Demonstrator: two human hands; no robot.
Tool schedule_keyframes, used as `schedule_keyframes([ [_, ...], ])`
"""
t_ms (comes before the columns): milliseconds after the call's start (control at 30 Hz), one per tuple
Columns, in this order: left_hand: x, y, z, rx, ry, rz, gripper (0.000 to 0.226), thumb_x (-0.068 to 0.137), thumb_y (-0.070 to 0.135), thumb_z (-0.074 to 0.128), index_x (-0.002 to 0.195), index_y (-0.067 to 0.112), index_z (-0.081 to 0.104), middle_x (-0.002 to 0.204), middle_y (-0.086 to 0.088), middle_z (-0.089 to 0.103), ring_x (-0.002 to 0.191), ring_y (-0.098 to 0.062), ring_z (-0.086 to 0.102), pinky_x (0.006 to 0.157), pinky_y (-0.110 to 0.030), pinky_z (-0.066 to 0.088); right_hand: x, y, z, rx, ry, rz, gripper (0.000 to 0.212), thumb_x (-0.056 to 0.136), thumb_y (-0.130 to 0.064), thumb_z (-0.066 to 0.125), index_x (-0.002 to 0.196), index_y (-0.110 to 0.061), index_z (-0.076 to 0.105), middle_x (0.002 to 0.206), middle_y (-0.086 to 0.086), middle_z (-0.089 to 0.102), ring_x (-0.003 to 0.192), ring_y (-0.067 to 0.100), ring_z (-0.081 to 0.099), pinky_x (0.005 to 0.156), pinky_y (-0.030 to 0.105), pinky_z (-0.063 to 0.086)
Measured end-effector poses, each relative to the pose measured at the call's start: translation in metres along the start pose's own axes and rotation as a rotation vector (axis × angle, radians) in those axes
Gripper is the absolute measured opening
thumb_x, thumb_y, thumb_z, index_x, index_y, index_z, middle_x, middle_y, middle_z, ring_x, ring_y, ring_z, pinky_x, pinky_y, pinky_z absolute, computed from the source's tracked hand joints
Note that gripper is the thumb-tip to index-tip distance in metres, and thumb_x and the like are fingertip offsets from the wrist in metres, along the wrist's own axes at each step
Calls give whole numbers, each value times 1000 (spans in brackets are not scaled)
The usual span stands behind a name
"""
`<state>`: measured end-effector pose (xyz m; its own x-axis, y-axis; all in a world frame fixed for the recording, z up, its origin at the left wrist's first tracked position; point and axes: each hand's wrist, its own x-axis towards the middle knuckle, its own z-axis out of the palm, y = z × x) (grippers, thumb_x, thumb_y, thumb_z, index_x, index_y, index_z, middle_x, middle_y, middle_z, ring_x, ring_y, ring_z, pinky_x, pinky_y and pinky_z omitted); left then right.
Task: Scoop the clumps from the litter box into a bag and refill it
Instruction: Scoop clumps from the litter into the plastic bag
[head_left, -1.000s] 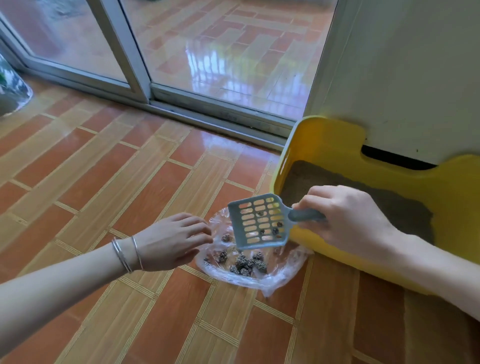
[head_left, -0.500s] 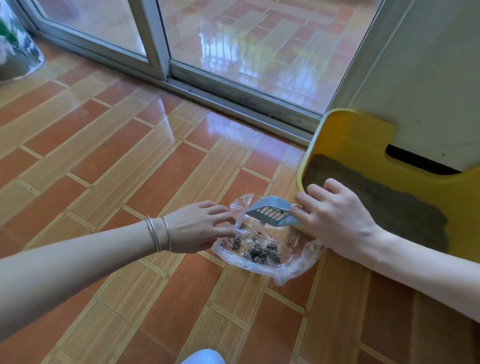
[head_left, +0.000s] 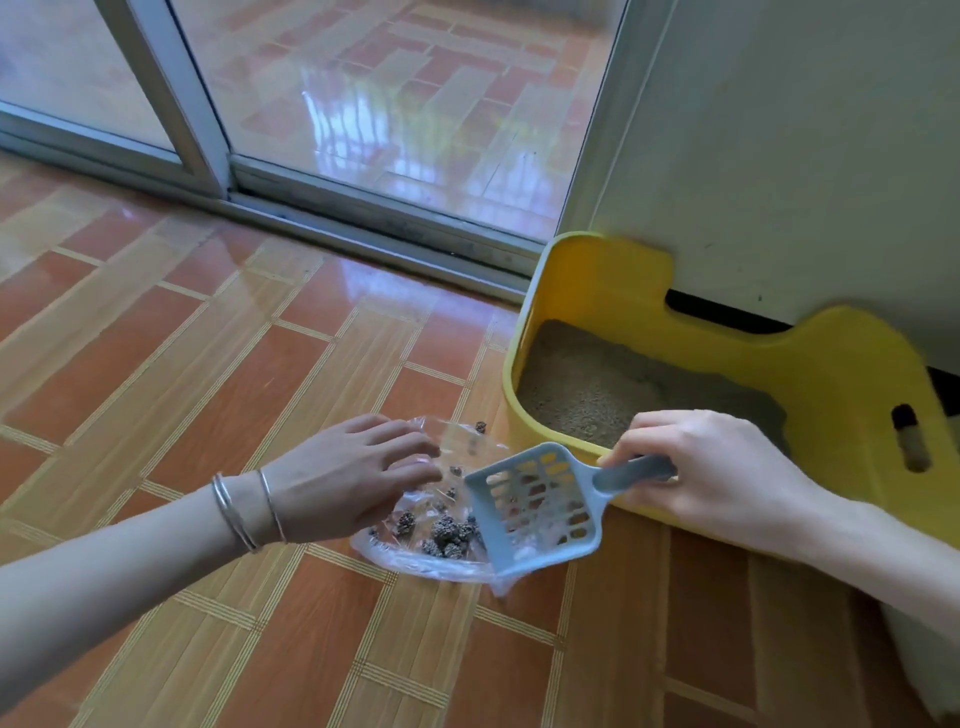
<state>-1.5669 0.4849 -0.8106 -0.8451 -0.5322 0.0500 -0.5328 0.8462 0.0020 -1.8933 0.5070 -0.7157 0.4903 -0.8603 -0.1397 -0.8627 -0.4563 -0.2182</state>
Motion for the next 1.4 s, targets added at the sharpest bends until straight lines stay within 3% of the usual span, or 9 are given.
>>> schedule_keyframes([
  [233, 38, -4, -20, -8, 128, 35, 35, 89, 30, 45, 121, 21, 55, 125, -1, 57, 115, -20, 52, 95, -33, 37, -51, 45, -33, 402, 26, 106, 20, 71, -26, 79, 89, -29, 71, 88, -23, 64, 82, 1, 61, 62, 11, 44],
  [367, 76, 11, -24, -27, 190, 51, 36, 91, 29, 43, 122, 18, 56, 126, -3, 57, 117, -20, 50, 99, -33, 36, -78, 83, -44, 539, 156, 330, 22, 71, -18, 77, 86, -33, 70, 86, -23, 67, 82, 3, 60, 65, 17, 45],
  [500, 121, 35, -21, -60, 165, 94, 38, 92, 34, 38, 124, 20, 54, 125, 0, 58, 117, -17, 52, 97, -33, 35, -91, 139, -45, 409, 220, 644, 15, 74, -23, 75, 84, -29, 67, 86, -12, 67, 78, 3, 58, 68, 21, 42],
  [633, 155, 53, -13, -93, 133, 158, 39, 97, 36, 31, 125, 19, 53, 122, 2, 60, 114, -16, 54, 95, -31, 35, -95, 179, -27, -105, -21, 860, 17, 79, -33, 69, 94, -26, 66, 82, -1, 64, 72, 15, 58, 62, 31, 49],
  [767, 168, 54, -1, -116, 84, 179, 40, 100, 38, 23, 125, 20, 49, 124, 1, 59, 114, -18, 56, 94, -33, 37, -91, 192, -4, -332, -169, 855, 11, 83, -29, 60, 91, -23, 64, 80, -2, 60, 75, 19, 60, 61, 31, 51],
  [900, 168, 54, 2, -108, 80, 186, 39, 100, 38, 28, 119, 20, 57, 119, 0, 60, 110, -20, 57, 90, -34, 38, -81, 186, 2, -466, -293, 869, 12, 87, -17, 49, 78, -21, 55, 66, -5, 46, 58, 13, 48, 44, 24, 29],
  [1133, 163, 39, 0, -95, 68, 169, 42, 99, 46, 32, 116, 19, 59, 116, 1, 61, 109, -20, 57, 88, -33, 40, -60, 214, 16, -373, -305, 824, 13, 85, -22, 55, 89, -17, 66, 69, -3, 54, 58, 12, 52, 44, 22, 36],
  [1267, 157, 27, 12, -111, -47, 80, 39, 91, 47, 48, 122, 25, 57, 124, 7, 54, 114, -16, 52, 93, -31, 39, -45, 238, 12, -262, -303, 782, 20, 82, -29, 62, 98, -18, 67, 78, -2, 60, 71, 15, 58, 55, 25, 46],
  [1400, 158, 26, 27, -124, -156, 54, 41, 93, 52, 42, 128, 31, 50, 132, 12, 46, 123, -12, 42, 99, -32, 35, -35, 244, 15, -86, -235, 833, 21, 81, -31, 66, 100, -22, 67, 77, -7, 60, 71, 13, 58, 55, 24, 43],
])
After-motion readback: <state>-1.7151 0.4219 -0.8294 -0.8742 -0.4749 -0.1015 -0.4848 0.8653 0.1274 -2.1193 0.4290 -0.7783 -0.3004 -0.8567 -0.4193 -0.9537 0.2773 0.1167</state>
